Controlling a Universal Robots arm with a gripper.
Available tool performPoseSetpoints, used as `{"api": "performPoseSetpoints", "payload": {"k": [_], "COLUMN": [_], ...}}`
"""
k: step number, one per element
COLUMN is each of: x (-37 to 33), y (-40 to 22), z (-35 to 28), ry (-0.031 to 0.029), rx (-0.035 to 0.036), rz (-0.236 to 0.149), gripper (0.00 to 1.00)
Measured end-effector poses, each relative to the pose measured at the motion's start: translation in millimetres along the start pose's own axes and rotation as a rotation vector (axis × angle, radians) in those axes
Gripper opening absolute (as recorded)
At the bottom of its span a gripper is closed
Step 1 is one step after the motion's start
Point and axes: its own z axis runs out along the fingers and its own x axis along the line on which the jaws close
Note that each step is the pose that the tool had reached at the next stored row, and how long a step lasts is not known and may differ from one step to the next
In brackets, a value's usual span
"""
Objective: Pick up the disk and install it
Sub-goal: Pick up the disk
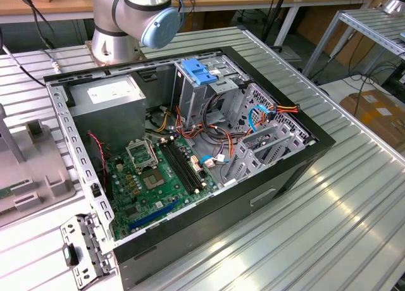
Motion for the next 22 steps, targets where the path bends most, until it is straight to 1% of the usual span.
{"api": "performPoseSetpoints", "payload": {"k": [22], "x": [-0.8], "y": [0.3], "z": [-11.5], "ry": [-0.0003], "rx": [-0.0003], "rz": [0.0], "gripper": [0.36]}}
